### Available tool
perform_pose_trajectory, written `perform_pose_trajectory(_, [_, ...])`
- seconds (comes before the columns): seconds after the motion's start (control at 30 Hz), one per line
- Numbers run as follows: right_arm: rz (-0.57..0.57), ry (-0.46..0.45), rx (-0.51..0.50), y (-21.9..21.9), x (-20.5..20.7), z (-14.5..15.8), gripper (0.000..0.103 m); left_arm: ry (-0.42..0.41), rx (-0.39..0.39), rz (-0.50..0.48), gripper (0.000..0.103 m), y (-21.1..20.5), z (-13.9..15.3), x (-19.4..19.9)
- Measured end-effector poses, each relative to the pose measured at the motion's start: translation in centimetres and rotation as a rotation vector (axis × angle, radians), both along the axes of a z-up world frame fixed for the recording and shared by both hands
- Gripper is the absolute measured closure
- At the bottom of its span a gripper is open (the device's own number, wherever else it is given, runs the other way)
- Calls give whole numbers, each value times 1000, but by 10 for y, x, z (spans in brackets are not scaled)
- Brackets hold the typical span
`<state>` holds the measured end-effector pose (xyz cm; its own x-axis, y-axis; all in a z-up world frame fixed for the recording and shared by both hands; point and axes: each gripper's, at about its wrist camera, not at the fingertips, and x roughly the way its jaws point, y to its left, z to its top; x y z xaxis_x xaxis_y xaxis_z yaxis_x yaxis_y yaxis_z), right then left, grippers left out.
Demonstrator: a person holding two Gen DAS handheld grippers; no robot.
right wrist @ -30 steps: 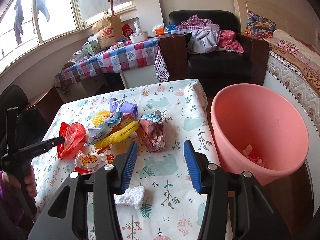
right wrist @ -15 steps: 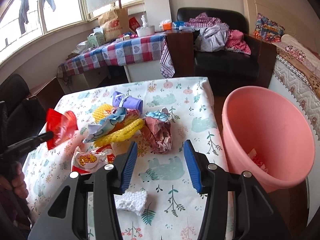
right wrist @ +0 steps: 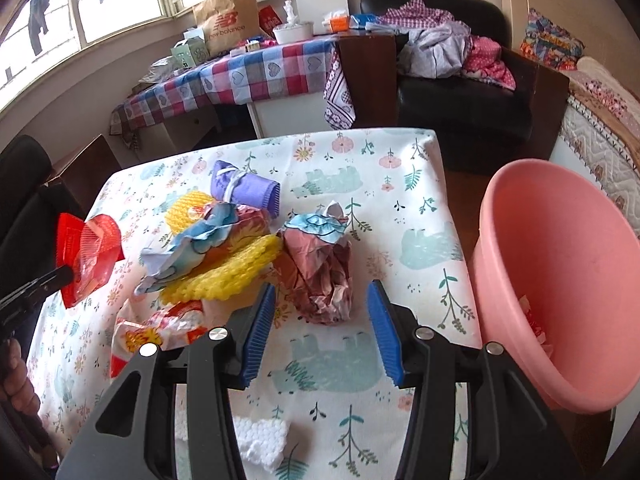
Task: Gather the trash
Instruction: 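Grasp the red plastic bag with the left tool while the right tool grasps crumpled pink-blue paper, then carry the red bag and crumpled paper over the pink bucket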
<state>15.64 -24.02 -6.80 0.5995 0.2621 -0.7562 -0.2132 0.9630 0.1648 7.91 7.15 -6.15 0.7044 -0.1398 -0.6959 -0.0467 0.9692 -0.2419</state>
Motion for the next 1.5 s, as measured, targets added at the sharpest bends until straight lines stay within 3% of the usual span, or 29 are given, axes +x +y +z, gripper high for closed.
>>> perform_pose_trajectory(0.1, [-8, 19, 9, -1, 4, -4, 55, -3, -1, -2, 97, -1, 1, -1])
perform_pose_trajectory(0.2, [-11, 34, 25, -4, 4, -7, 71, -8, 0, -8, 97, -3, 2, -2])
perform_pose_trajectory(0.33, [-8, 33, 30, -5, 0, -6, 75, -11, 4, -14, 97, -6, 4, -4])
perform_pose_trajectory(1.03, [-18, -123, 38, -23, -68, 45, 77, -90, -2, -58, 97, -27, 32, -21])
perform_pose_trajectory(1.5, [-92, -189, 57, -49, -93, 61, 77, -155, -4, -152, 97, -70, 56, -24])
